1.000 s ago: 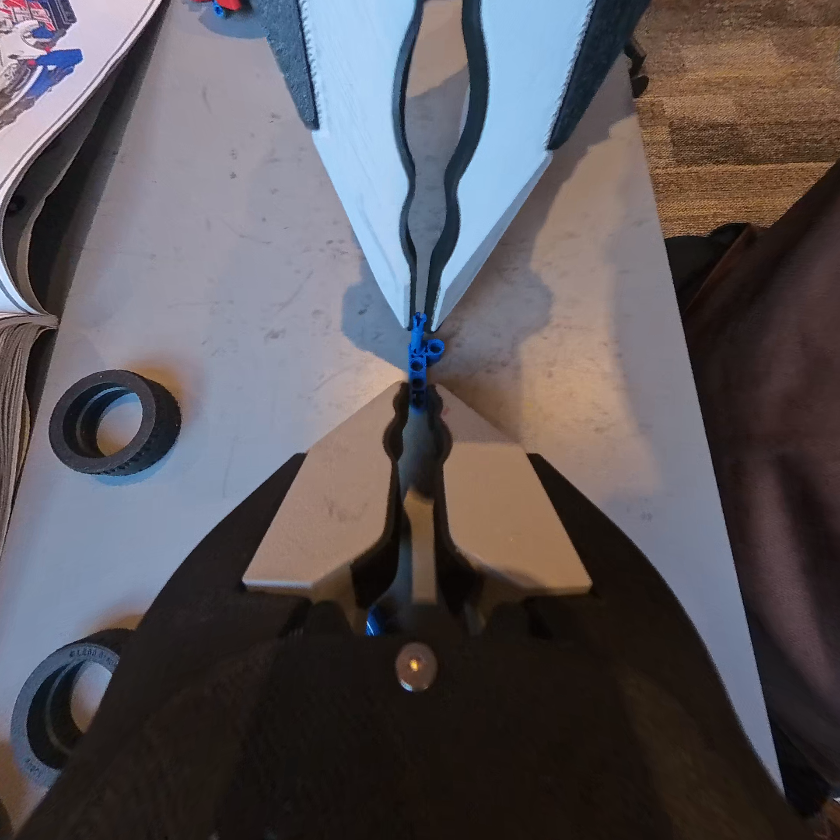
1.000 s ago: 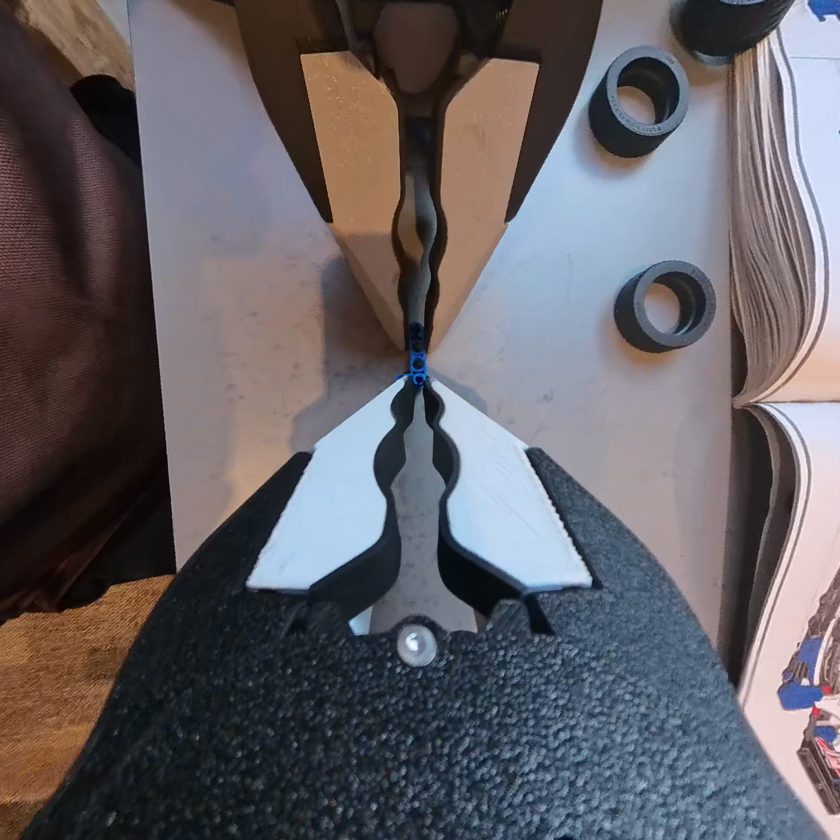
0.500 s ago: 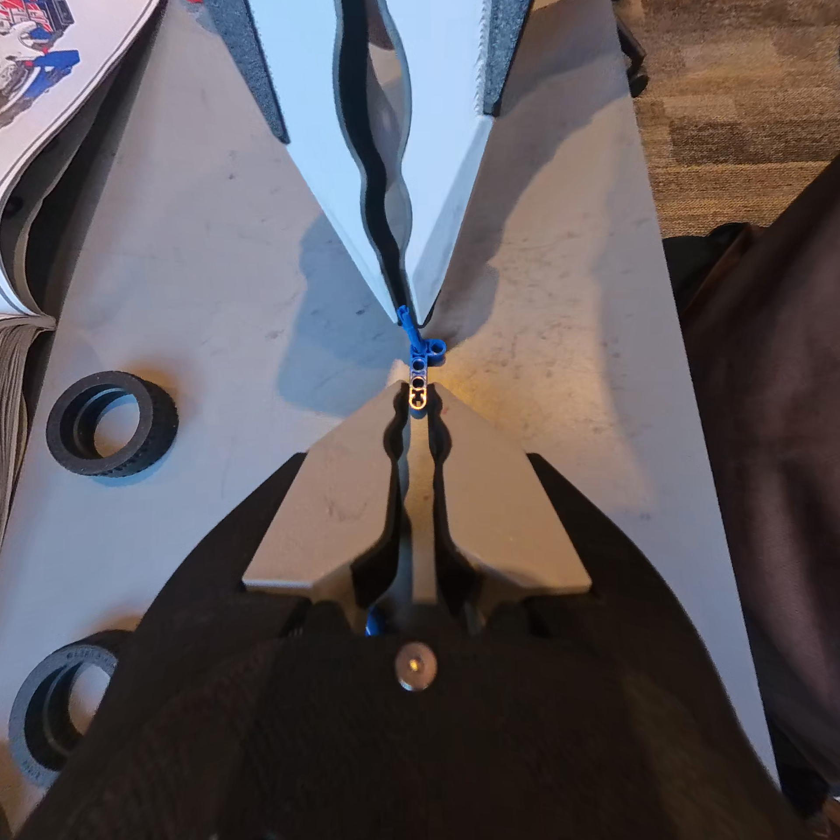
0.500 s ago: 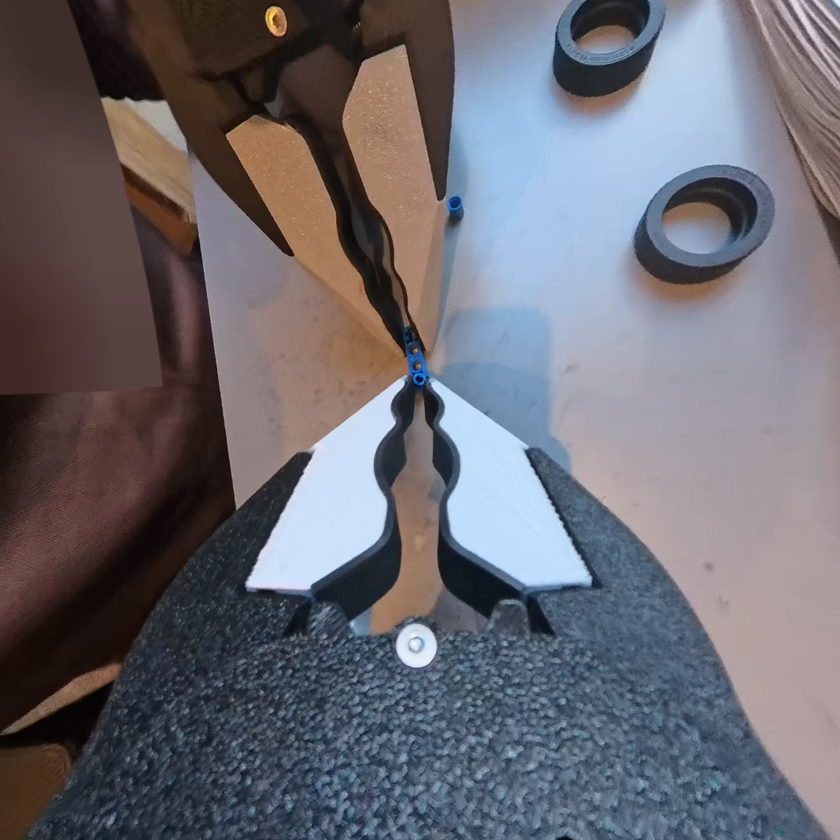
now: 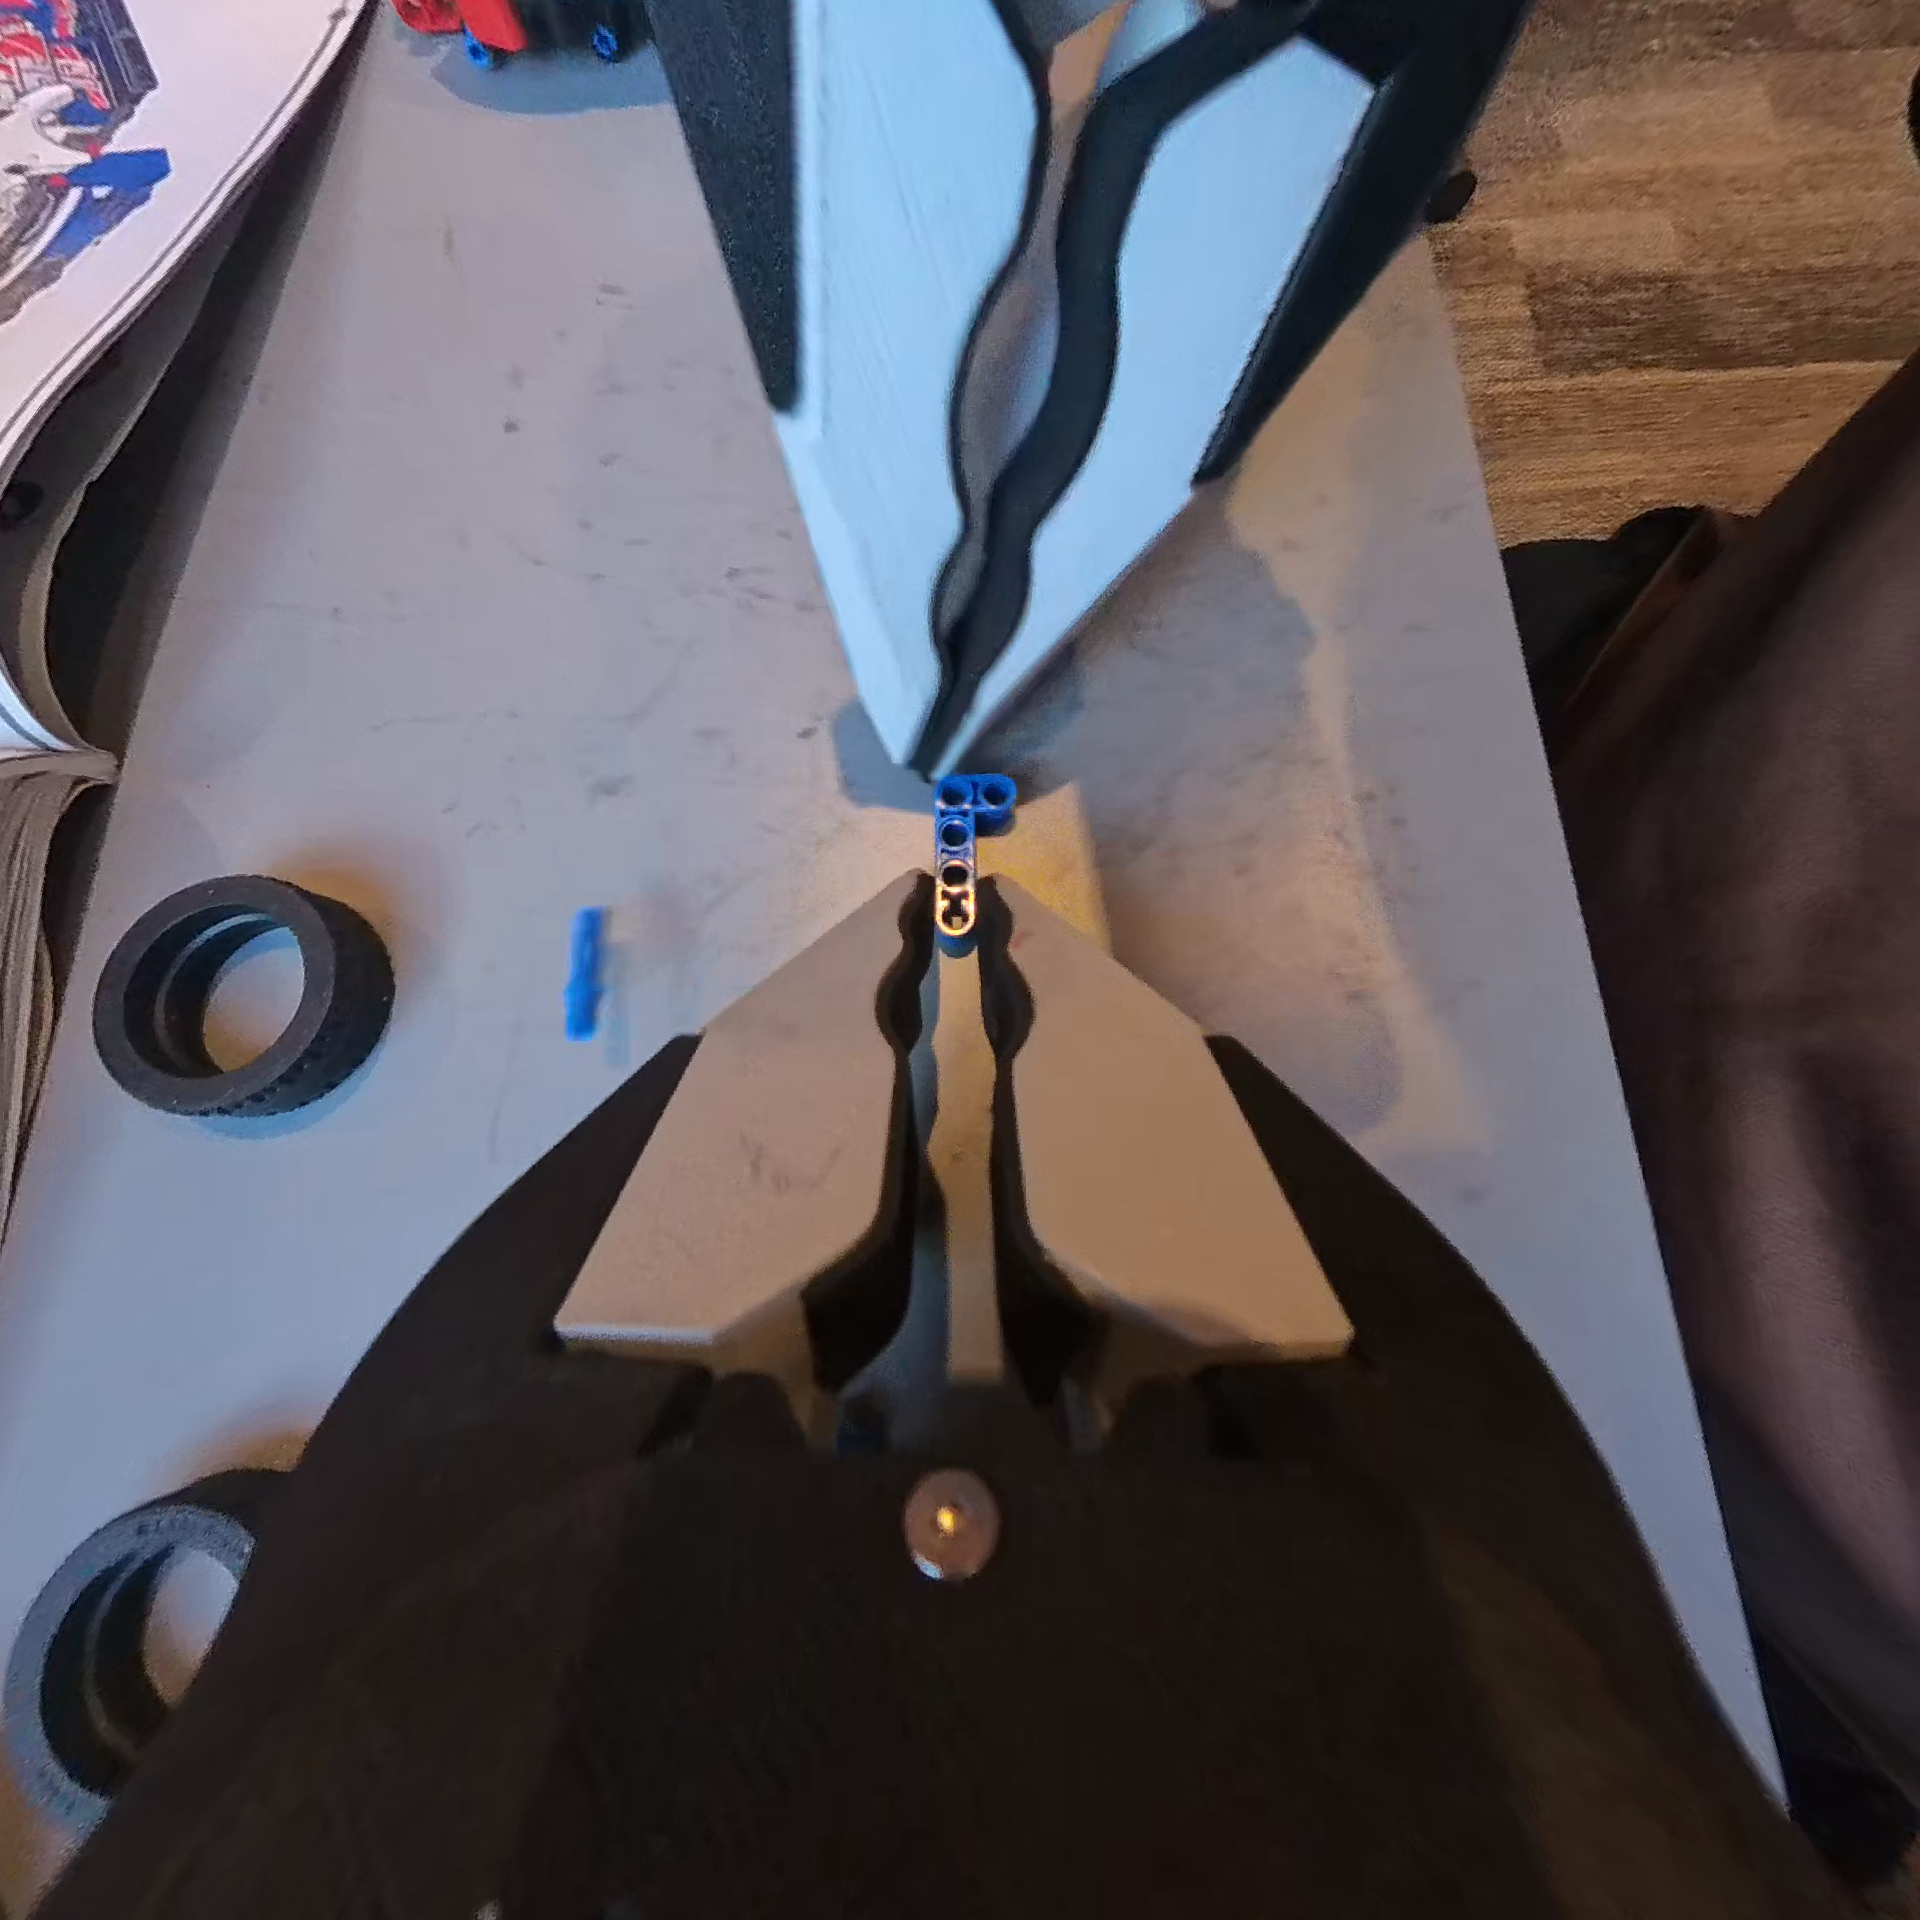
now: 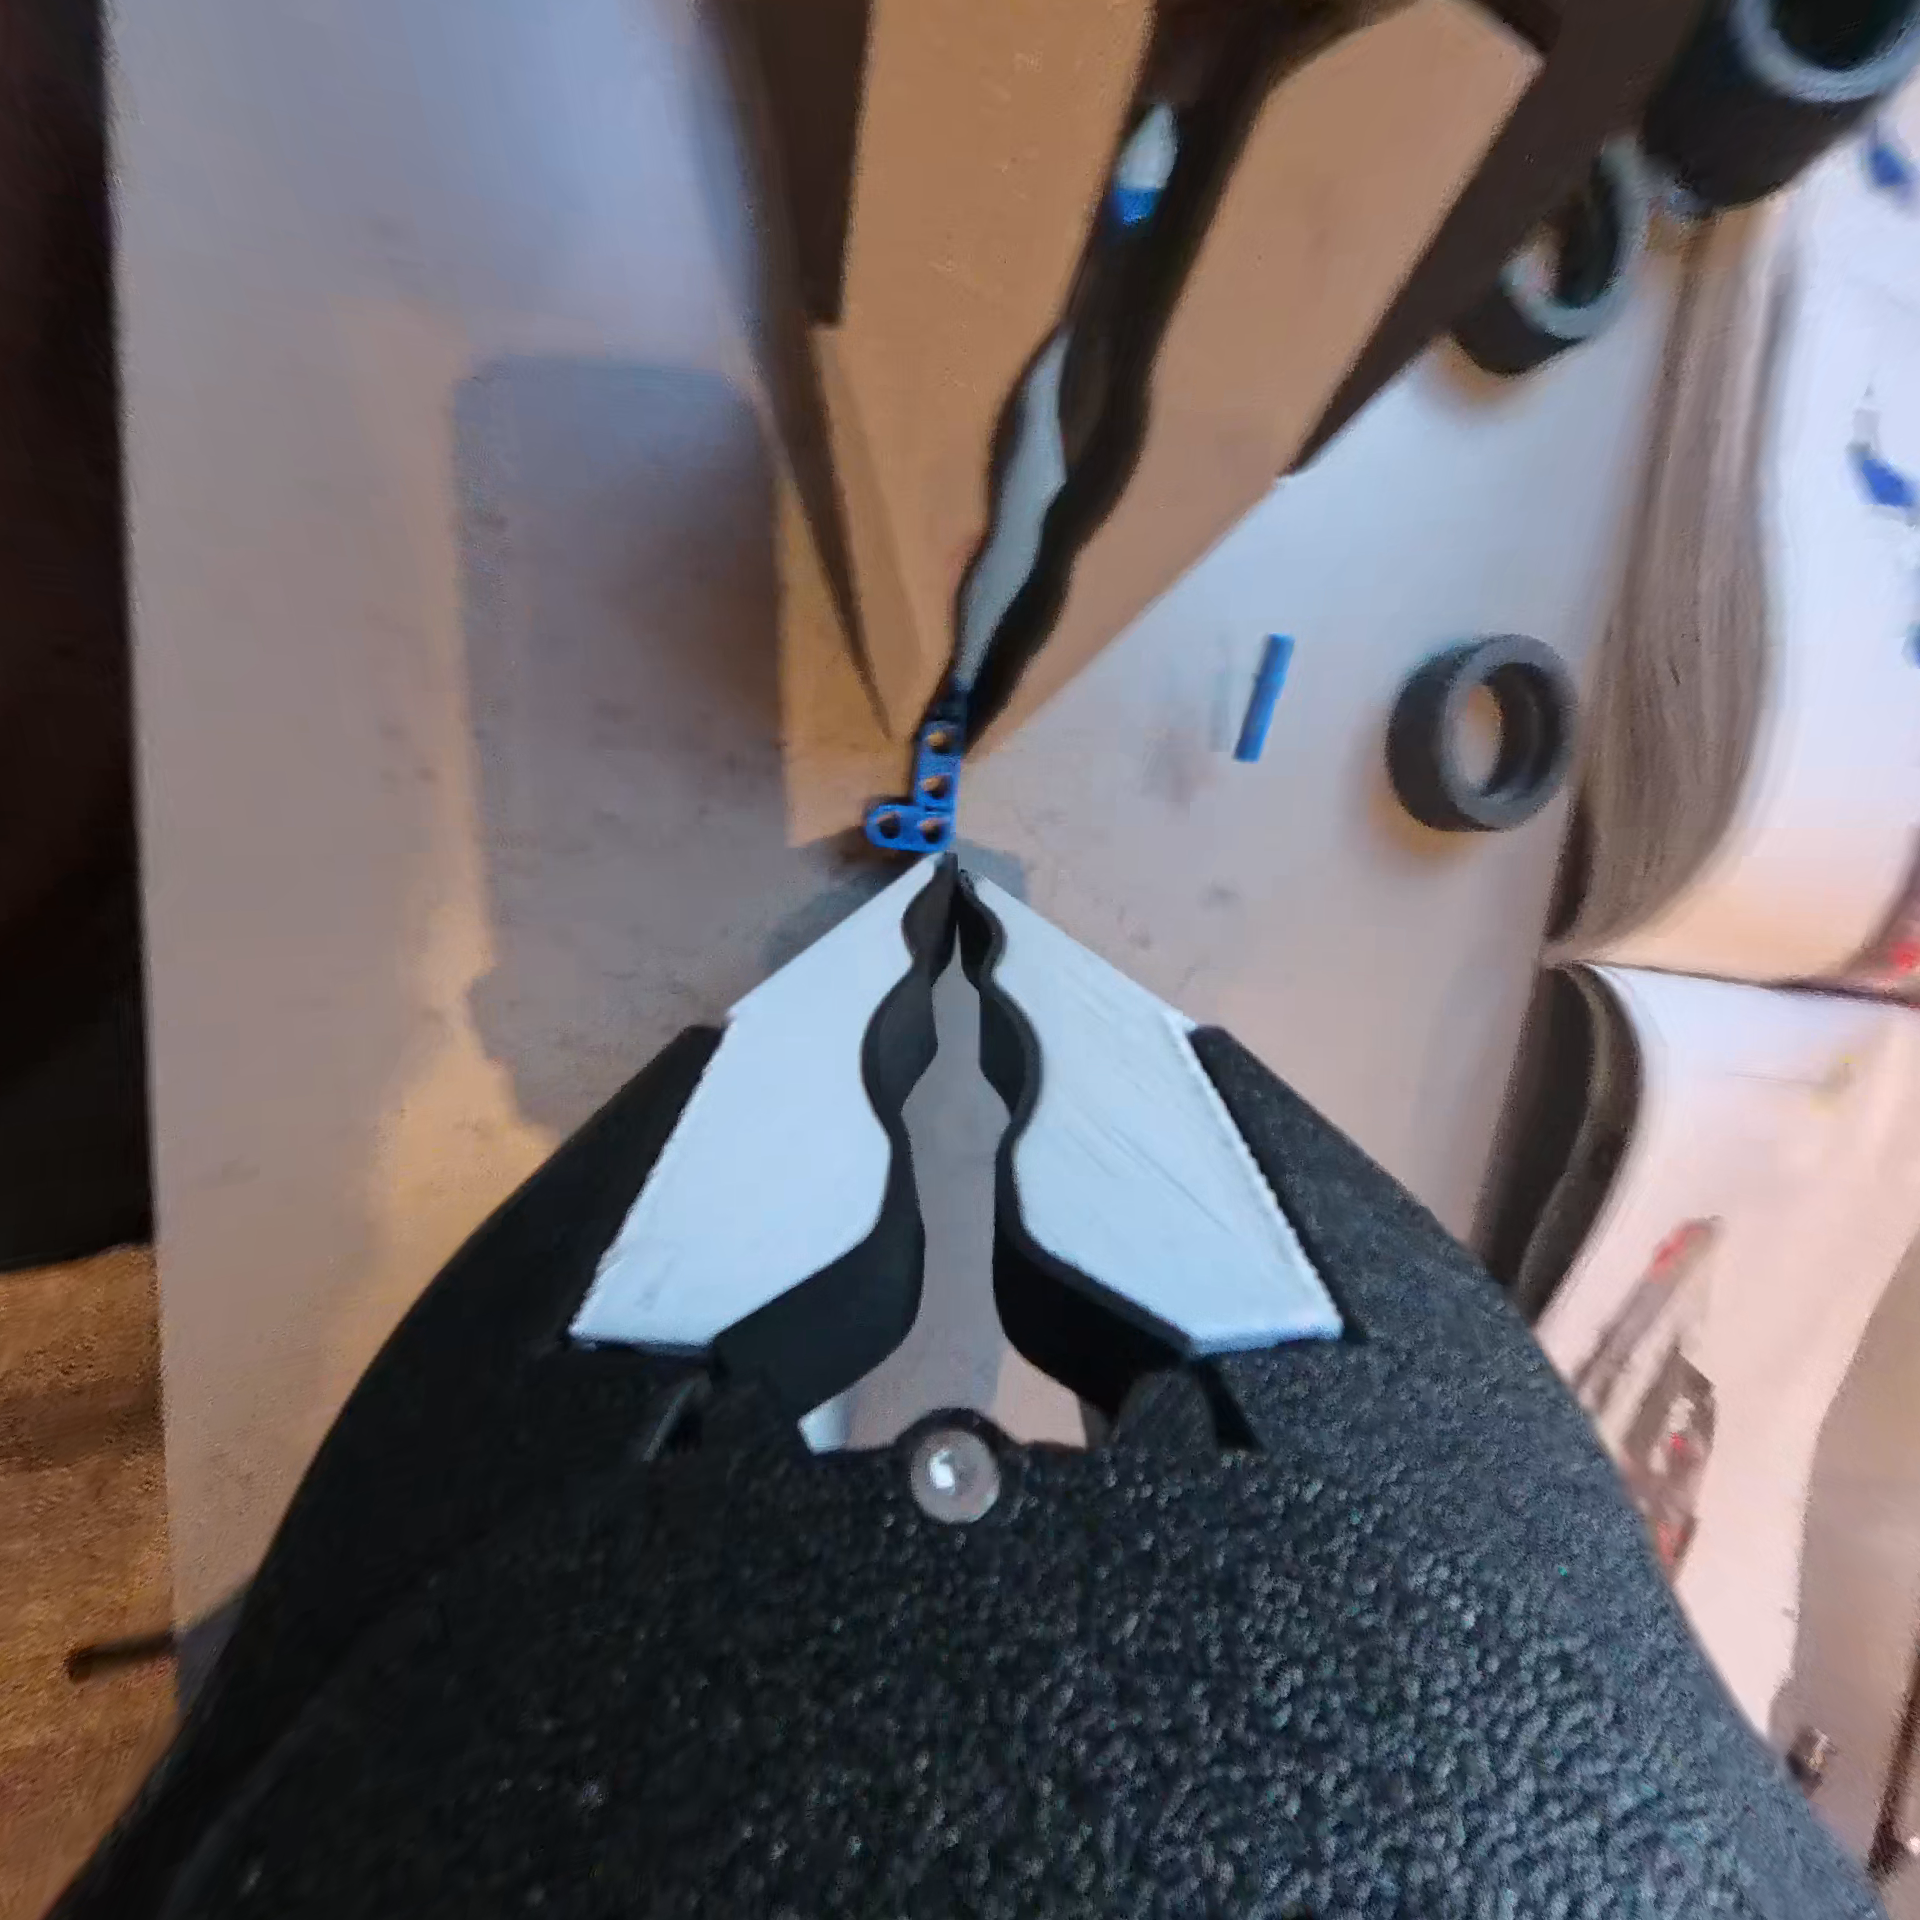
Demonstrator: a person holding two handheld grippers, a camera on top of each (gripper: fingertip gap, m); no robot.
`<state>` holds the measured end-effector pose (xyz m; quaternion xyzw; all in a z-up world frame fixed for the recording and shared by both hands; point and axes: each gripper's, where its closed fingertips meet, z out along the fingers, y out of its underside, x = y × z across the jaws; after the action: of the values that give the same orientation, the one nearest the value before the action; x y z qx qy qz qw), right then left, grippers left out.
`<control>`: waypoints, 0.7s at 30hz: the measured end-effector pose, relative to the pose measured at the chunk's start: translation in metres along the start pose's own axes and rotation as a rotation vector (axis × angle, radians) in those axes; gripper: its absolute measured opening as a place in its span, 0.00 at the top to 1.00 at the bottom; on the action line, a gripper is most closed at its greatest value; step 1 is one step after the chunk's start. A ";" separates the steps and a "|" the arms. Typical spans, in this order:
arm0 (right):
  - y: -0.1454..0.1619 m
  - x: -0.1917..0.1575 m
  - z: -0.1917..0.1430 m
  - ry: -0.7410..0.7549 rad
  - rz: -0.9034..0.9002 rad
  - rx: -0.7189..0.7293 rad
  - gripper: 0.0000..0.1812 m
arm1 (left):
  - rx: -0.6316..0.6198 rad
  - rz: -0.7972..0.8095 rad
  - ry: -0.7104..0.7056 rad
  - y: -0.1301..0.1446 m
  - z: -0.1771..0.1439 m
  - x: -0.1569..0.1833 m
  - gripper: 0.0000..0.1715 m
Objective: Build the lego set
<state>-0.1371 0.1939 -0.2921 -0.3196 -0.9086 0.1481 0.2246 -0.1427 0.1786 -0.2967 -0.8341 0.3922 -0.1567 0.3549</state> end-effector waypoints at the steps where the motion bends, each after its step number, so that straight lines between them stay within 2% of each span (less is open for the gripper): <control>1: -0.002 0.008 -0.003 0.024 0.030 0.021 1.00 | -0.001 -0.013 -0.004 0.000 0.000 -0.002 0.97; 4: 0.000 0.017 -0.003 -0.069 0.248 0.058 1.00 | -0.003 -0.011 -0.018 0.002 -0.002 -0.005 0.97; 7: 0.011 0.025 0.004 -0.043 0.353 0.051 1.00 | -0.014 0.018 -0.051 0.004 -0.004 -0.008 0.97; 9: 0.009 0.027 0.006 -0.035 0.433 0.104 1.00 | -0.019 0.035 -0.071 0.005 -0.005 -0.009 0.97; 17: 0.009 0.036 -0.002 0.113 0.618 0.272 1.00 | -0.012 0.055 -0.088 0.007 -0.009 -0.007 0.98; 21: 0.014 0.053 -0.008 0.142 0.697 0.330 0.93 | -0.019 0.031 -0.079 0.008 -0.010 -0.009 0.95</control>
<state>-0.1624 0.2397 -0.2742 -0.5781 -0.6916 0.3372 0.2716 -0.1577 0.1771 -0.2955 -0.8369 0.3921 -0.1146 0.3643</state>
